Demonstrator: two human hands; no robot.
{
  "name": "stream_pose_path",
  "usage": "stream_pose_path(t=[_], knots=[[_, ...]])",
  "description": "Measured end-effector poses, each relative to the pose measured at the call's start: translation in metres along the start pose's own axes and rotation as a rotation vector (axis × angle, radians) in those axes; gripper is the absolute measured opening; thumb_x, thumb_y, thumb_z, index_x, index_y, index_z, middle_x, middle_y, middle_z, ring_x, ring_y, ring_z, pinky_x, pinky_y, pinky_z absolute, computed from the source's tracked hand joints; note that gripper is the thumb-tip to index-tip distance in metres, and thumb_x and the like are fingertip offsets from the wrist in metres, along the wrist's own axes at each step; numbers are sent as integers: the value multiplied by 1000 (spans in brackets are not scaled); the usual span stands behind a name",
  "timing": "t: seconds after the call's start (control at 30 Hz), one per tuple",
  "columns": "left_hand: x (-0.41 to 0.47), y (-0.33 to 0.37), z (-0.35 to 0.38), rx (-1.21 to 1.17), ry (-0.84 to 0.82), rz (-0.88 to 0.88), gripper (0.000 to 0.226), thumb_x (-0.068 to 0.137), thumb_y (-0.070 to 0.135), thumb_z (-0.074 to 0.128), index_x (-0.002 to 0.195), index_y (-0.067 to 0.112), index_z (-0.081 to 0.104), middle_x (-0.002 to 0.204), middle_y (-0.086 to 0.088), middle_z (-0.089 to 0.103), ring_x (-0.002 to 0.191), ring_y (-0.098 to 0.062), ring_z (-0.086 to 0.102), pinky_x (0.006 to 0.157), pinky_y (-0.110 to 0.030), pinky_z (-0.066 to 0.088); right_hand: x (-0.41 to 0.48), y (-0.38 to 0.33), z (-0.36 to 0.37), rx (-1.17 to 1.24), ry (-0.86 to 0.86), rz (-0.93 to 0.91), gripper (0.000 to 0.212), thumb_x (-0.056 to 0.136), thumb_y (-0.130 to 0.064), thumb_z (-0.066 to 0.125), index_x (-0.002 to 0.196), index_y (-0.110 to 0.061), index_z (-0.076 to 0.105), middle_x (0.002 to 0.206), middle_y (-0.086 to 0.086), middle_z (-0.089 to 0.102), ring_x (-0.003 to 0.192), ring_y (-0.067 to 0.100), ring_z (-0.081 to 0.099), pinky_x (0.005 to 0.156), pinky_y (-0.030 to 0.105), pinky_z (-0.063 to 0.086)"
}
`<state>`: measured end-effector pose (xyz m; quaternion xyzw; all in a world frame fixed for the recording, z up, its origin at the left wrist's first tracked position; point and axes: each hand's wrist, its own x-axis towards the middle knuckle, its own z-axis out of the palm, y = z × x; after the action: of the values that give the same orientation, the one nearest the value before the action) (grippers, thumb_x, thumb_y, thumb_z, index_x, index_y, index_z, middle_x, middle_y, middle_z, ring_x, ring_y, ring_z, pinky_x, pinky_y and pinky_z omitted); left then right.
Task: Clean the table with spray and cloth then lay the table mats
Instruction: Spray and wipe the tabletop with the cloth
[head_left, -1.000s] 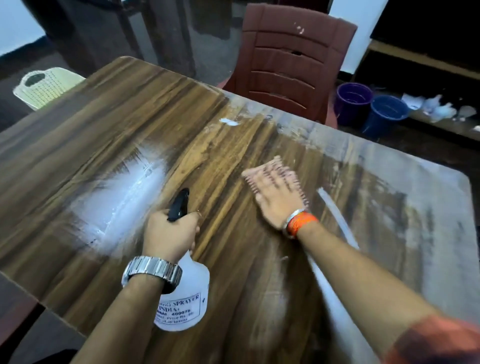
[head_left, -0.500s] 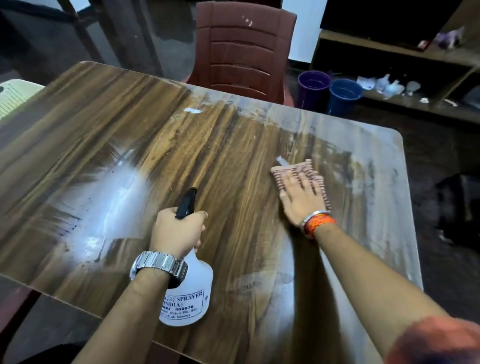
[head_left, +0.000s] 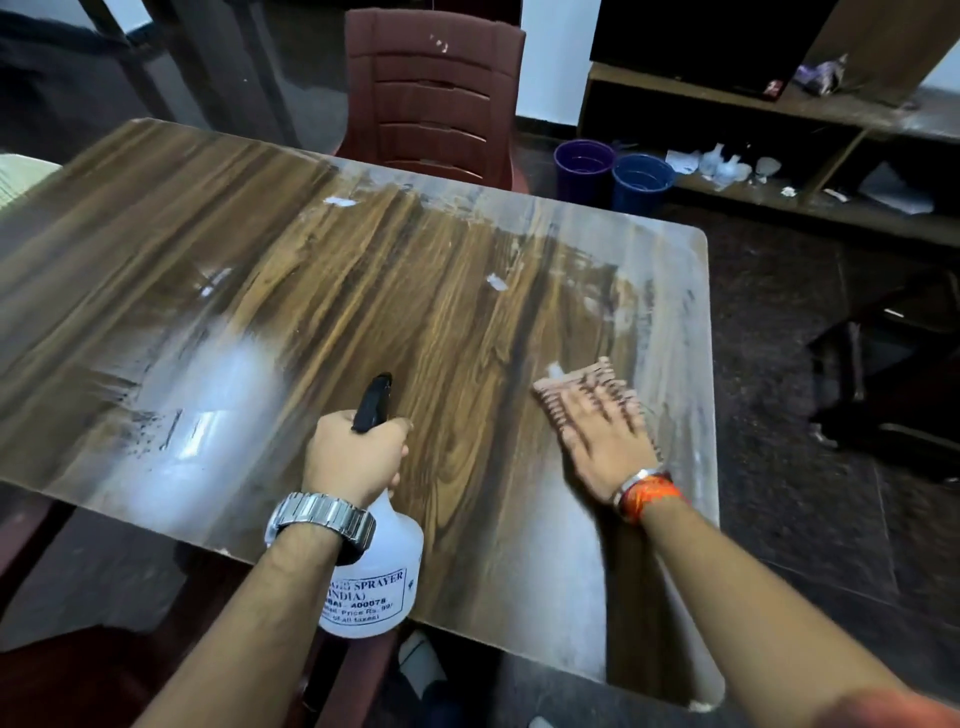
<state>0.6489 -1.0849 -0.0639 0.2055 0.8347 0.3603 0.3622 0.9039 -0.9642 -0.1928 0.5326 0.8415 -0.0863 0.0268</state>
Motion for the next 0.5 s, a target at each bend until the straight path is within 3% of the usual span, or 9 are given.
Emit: stream_pose_path(t=[0.07,0.1,0.2,0.3,0.4,0.5], knots=[[-19,-7,7,13,4,5,19,80,21,68,73,4,72,41,5,58,32,-13,50,40,-19,46,-4,7,-1,64,-30,149,65,88,-50,10,151,-33,16,158,-13,13,147,16,9,117,45,0],[-29,-10,11,22,0,3,19,80,21,68,73,4,72,40,4,57,32,-12,51,40,-19,45,-14,-1,0,61,-5,133,65,89,-48,14,151,-31,19,158,-11,15,146,19,13,117,48,2],[-51,-16,21,68,-17,13,21,80,24,68,71,6,74,37,3,56,30,-11,52,46,-21,46,-71,-46,14,-12,61,-218,58,92,-43,28,149,-31,23,156,-6,22,146,24,15,115,56,9],[-64,-20,28,65,-12,33,24,78,28,69,64,9,72,41,0,60,34,-14,55,61,-32,56,-140,-86,26,24,-3,-514,57,93,-42,35,149,-30,26,153,-8,32,145,22,16,112,53,9],[-75,-17,33,55,-8,62,25,77,29,68,62,10,71,45,-3,63,35,-15,56,60,-30,53,-168,-69,34,-25,-46,-610,54,96,-43,32,148,-31,28,152,-12,33,144,20,23,111,48,10],[-82,-15,37,10,-30,71,22,78,25,69,64,7,71,48,-4,63,34,-17,55,55,-32,53,-172,-22,30,-36,-68,-629,53,97,-44,29,149,-33,24,154,-14,28,145,18,19,113,46,9]])
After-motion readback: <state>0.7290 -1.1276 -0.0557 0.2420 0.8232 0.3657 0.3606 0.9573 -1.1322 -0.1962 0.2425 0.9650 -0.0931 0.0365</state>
